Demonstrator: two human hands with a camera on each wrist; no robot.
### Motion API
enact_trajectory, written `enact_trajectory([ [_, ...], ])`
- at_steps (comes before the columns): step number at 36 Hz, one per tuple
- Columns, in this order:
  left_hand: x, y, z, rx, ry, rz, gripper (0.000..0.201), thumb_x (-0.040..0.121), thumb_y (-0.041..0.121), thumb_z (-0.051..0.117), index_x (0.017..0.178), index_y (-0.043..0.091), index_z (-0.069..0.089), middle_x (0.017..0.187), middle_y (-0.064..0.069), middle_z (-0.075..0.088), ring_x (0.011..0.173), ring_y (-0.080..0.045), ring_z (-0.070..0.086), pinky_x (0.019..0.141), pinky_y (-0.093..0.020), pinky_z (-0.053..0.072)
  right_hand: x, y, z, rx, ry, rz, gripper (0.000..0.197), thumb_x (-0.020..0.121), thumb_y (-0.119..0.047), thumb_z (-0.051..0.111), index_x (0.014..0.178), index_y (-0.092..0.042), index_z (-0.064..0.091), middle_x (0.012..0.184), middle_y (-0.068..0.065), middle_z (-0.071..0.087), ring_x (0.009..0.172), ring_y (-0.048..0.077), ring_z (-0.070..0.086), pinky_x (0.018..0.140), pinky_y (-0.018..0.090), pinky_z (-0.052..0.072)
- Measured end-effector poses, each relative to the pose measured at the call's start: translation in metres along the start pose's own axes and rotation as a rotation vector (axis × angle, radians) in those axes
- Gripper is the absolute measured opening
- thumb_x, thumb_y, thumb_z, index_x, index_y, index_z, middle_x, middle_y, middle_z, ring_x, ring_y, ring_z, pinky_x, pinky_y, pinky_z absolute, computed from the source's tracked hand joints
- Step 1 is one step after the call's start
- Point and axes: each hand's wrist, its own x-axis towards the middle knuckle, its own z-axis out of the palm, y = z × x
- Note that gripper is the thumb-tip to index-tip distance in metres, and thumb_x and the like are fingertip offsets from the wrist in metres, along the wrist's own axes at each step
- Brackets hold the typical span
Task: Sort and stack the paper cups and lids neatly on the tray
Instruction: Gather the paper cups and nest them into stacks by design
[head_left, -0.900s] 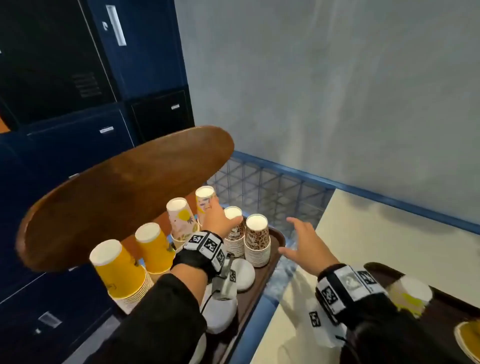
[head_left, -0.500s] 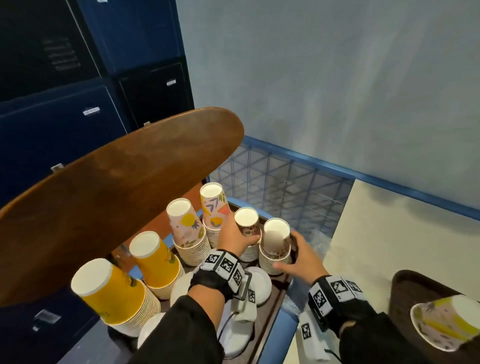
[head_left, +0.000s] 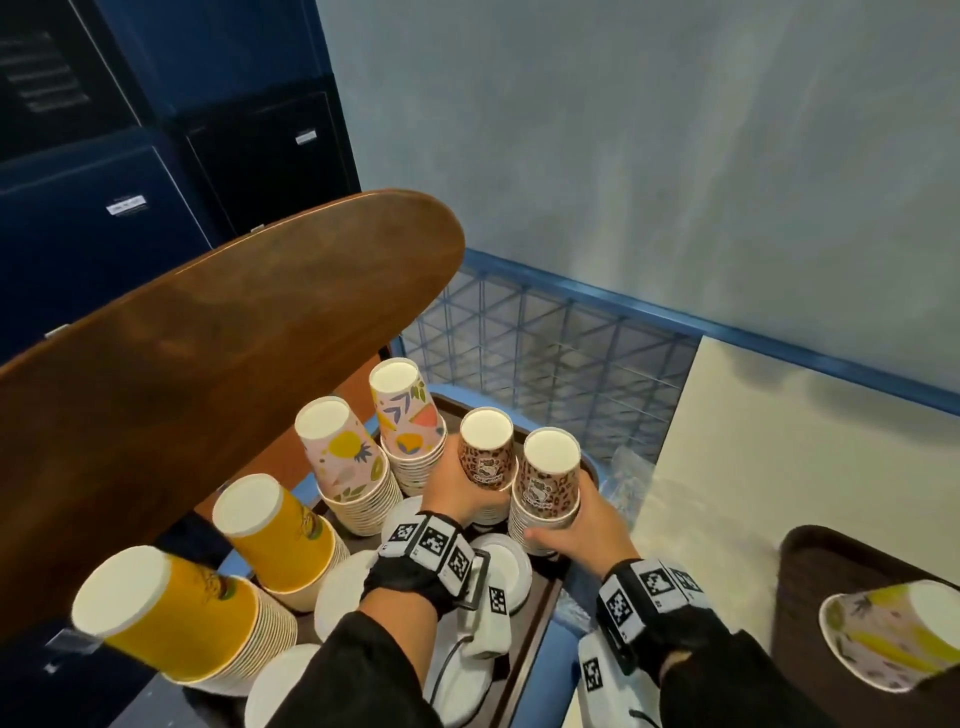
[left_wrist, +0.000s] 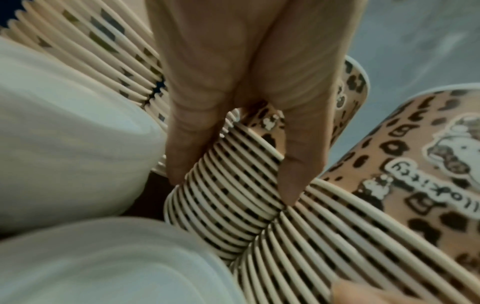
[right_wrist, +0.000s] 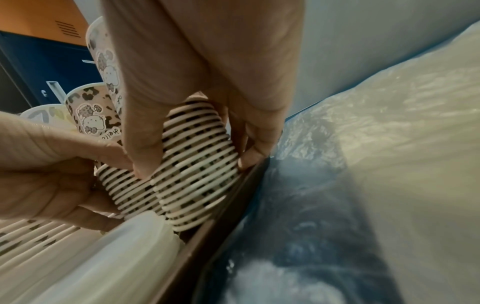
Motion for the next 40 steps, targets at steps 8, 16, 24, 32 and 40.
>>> enact_trajectory([
  [8, -0.012, 0.026, -0.003, -0.002, -0.040, 0.078, 0.100, 0.034, 0.039, 0.084, 0.123, 0.014, 0.047, 0.120, -0.007, 0.063, 0.116, -0.022, 0.058, 0.101, -0.050, 0.046, -0.022, -0.016, -0.024, 0.214, 0.071, -0.054, 0.077, 0.061, -0.012, 0.084, 0.121, -0.030, 0.039, 0.111, -0.009, 0.056, 0.105, 0.008, 0.053, 0.091, 0.024, 0.038],
  [16, -0.047, 0.081, 0.008, -0.027, -0.071, 0.264, 0.090, 0.035, 0.042, 0.083, 0.117, 0.023, 0.051, 0.120, -0.008, 0.061, 0.118, -0.022, 0.055, 0.103, -0.046, 0.045, -0.074, -0.036, -0.074, 0.396, 0.174, -0.122, 0.077, 0.059, -0.009, 0.085, 0.119, -0.033, 0.042, 0.111, -0.011, 0.060, 0.102, 0.003, 0.057, 0.090, 0.023, 0.045],
  [24, -0.101, 0.138, 0.064, -0.058, -0.173, 0.397, 0.077, 0.039, 0.039, 0.088, 0.109, 0.038, 0.055, 0.119, -0.008, 0.061, 0.116, -0.022, 0.056, 0.098, -0.042, 0.049, -0.159, -0.022, -0.146, 0.476, 0.318, -0.190, 0.063, 0.058, -0.003, 0.084, 0.099, -0.038, 0.051, 0.101, -0.019, 0.064, 0.093, -0.010, 0.062, 0.081, 0.014, 0.048],
  [32, -0.177, 0.190, 0.155, -0.186, -0.329, 0.464, 0.081, 0.038, 0.037, 0.086, 0.113, 0.032, 0.055, 0.118, -0.006, 0.063, 0.109, -0.018, 0.063, 0.095, -0.043, 0.052, -0.263, 0.022, -0.235, 0.412, 0.475, -0.243, 0.075, 0.059, 0.001, 0.082, 0.120, -0.024, 0.045, 0.122, -0.003, 0.059, 0.114, 0.006, 0.056, 0.097, 0.025, 0.046],
  [40, -0.239, 0.224, 0.270, -0.187, -0.503, 0.510, 0.081, 0.043, 0.028, 0.086, 0.117, 0.027, 0.053, 0.111, 0.006, 0.065, 0.105, -0.002, 0.062, 0.088, -0.025, 0.052, -0.349, 0.115, -0.319, 0.467, 0.774, -0.083, 0.081, 0.061, -0.002, 0.082, 0.130, -0.022, 0.046, 0.124, -0.003, 0.061, 0.114, 0.012, 0.058, 0.095, 0.029, 0.047],
])
